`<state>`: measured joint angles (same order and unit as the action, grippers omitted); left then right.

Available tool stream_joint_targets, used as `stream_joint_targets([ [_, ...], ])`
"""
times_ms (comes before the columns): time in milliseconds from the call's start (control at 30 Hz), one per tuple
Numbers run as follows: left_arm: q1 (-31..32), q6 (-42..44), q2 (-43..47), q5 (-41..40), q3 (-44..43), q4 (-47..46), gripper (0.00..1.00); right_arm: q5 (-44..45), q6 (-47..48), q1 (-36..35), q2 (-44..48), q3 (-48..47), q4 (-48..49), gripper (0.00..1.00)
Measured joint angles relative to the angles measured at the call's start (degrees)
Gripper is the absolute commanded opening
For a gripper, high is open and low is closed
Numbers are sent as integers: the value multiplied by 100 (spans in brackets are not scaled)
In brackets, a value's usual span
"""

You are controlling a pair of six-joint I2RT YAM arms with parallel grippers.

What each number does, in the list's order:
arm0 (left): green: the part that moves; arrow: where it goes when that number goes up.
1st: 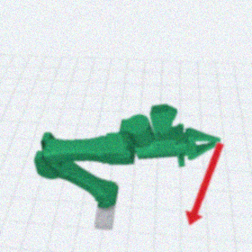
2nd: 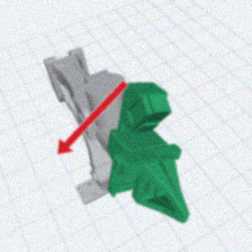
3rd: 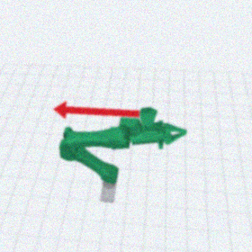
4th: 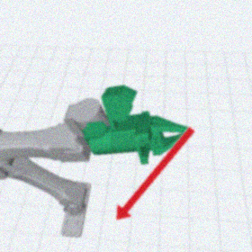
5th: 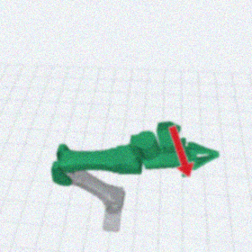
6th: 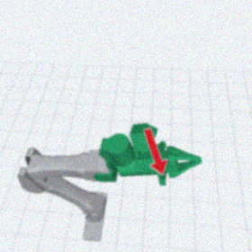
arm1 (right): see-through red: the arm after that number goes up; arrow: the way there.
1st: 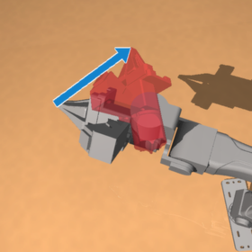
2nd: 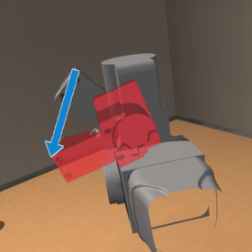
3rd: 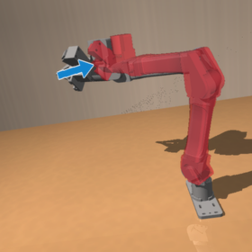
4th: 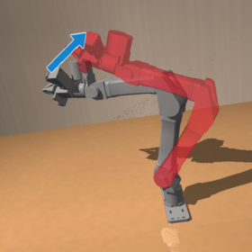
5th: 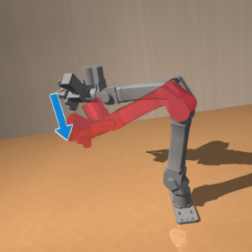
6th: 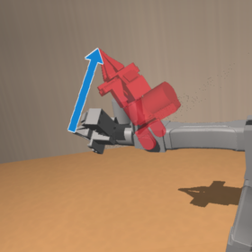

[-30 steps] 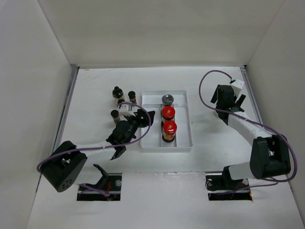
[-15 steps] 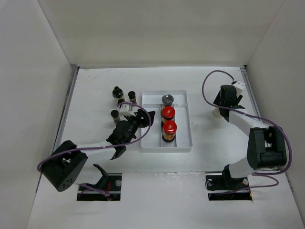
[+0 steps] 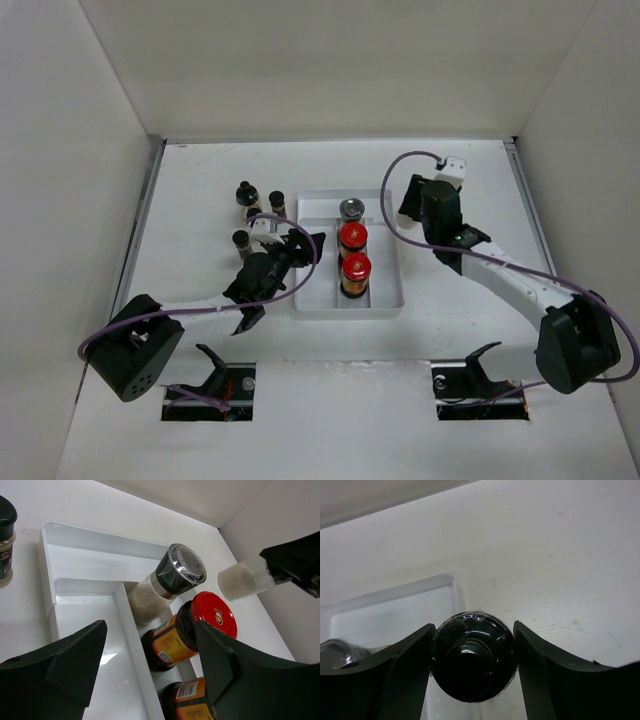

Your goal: Organize the condiment bottles

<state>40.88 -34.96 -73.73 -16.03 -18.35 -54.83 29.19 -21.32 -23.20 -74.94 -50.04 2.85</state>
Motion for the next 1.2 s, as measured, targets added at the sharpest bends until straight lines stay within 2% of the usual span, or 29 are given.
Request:
stream_joint_targets([
  [267,-35,4,0,-2,0,2,71,-98,9,-966,-503,-101,192,53],
  [600,-35,4,0,-2,0,0,71,-136,-79,-1058,-1338,-153,378,54],
  [667,-37,4,0,-2,0,2,71,-136,-96,-1058,-1443,-153,439,57],
  [767,-37,7,0,-2,0,2,71,-131,-105,-1058,-1495,-153,533,72],
  [900,-52,26,0,-2,0,2,71,-114,-160,-1058,-1502,-164,715,87],
  [1033,-76,94,2,-9,0,2,70,-52,-188,-1058,-1421,-166,800,93],
  [1133,-92,186,101,-59,0,79,70,-20,-247,-1056,-1084,-140,758,93],
  [1200,-107,258,328,-157,0,221,70,11,-315,-1056,-625,-17,782,86],
])
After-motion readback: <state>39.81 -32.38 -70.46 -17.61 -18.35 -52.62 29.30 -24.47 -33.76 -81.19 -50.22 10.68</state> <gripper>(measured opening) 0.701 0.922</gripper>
